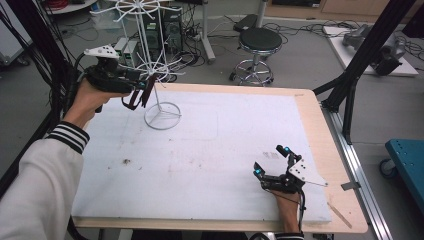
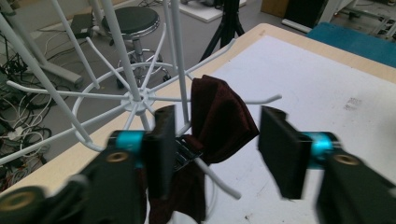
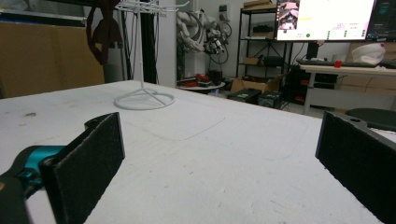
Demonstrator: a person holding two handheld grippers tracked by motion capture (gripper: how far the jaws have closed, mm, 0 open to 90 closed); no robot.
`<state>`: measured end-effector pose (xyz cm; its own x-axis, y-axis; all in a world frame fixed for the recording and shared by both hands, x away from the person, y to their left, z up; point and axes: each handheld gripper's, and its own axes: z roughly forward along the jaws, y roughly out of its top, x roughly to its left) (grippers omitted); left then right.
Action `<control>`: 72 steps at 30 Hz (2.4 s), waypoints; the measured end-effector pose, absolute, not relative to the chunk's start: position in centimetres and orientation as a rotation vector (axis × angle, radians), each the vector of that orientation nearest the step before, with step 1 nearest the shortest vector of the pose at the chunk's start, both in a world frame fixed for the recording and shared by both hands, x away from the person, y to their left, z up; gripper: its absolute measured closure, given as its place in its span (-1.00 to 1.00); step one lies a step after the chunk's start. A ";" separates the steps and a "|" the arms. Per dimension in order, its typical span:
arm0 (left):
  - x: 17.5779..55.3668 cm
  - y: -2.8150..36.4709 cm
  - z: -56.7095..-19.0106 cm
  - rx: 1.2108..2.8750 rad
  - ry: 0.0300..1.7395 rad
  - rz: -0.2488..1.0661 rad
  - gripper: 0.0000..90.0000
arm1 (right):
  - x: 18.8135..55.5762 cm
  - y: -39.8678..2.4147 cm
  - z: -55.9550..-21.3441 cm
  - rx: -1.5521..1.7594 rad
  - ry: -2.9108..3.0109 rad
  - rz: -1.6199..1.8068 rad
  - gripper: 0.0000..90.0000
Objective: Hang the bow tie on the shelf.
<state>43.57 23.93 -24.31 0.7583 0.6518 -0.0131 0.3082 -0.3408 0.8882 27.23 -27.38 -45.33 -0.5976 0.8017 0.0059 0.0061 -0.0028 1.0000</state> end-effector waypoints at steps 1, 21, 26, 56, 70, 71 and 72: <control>43.5 23.9 -24.3 1.940 0.722 0.421 -0.30 | 27.2 -27.4 -45.3 0.840 1.665 1.666 -0.99; 38.6 26.2 -25.3 1.756 0.606 0.575 -0.96 | 27.3 -27.5 -45.4 0.834 1.660 1.670 -0.99; 36.3 27.2 -26.5 1.688 0.573 0.595 -0.96 | 27.2 -27.5 -45.4 0.844 1.658 1.668 -0.99; 28.1 28.5 -40.8 1.565 0.600 0.628 -0.96 | 27.2 -27.5 -45.4 0.843 1.649 1.670 -0.99; 28.0 28.5 -43.8 1.534 0.626 0.668 -0.96 | 27.1 -27.5 -45.4 0.841 1.650 1.672 -0.99; 28.1 28.6 -43.9 1.534 0.632 0.675 -0.96 | 27.1 -27.5 -45.4 0.843 1.650 1.673 -0.99; 28.1 28.7 -44.0 1.533 0.631 0.673 -0.96 | 27.1 -27.5 -45.4 0.844 1.649 1.673 -0.99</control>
<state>28.13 28.67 -44.02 0.6768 0.7347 0.0476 0.0008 -0.0655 0.9979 27.13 -27.47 -45.38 -0.5932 0.8050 0.0102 -0.0015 -0.0138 0.9999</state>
